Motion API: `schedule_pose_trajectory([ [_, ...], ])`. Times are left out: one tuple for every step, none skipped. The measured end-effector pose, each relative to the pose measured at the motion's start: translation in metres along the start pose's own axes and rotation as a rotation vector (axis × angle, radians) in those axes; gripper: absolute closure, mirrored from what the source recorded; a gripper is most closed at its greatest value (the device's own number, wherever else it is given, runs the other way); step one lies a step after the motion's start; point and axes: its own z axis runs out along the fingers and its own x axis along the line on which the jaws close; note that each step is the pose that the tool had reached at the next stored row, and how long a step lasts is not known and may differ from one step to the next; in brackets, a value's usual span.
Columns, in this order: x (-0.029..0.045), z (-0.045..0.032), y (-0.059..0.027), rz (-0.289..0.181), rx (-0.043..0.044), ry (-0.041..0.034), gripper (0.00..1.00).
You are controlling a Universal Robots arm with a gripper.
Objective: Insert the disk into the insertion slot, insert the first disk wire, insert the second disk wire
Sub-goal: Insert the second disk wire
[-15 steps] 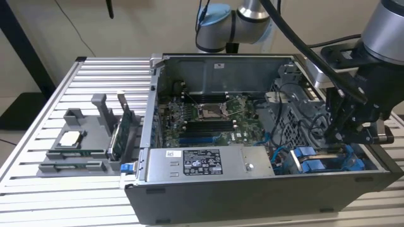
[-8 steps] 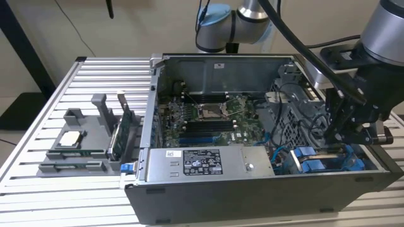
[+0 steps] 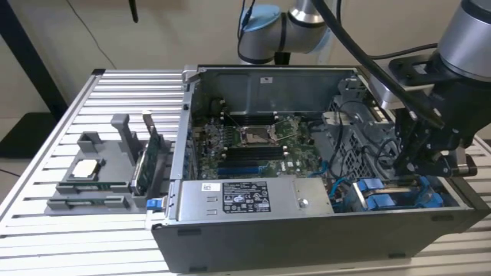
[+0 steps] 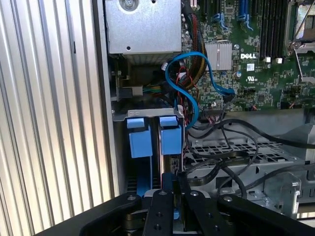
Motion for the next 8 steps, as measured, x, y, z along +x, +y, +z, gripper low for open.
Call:
schedule_pose_trajectory([
  [0.0,0.0003,0.0001,0.0,0.0,-0.0001,0.84],
  [0.0,0.0006,0.0001,0.0,0.0,-0.0001,0.84],
  [0.0001,0.001,0.0001,0.0,0.0,0.0,0.84],
  [0.0001,0.0015,0.0002,0.0,0.0,0.0,0.84],
  [0.0002,0.002,0.0003,0.0,0.0005,0.0,0.84],
  [0.0002,0.0026,0.0003,0.0,0.0013,0.0,0.84],
  [0.0003,0.0033,0.0005,0.0,0.0026,-0.0003,0.84],
  [0.0004,0.0043,0.0007,0.0,0.004,-0.002,0.84],
])
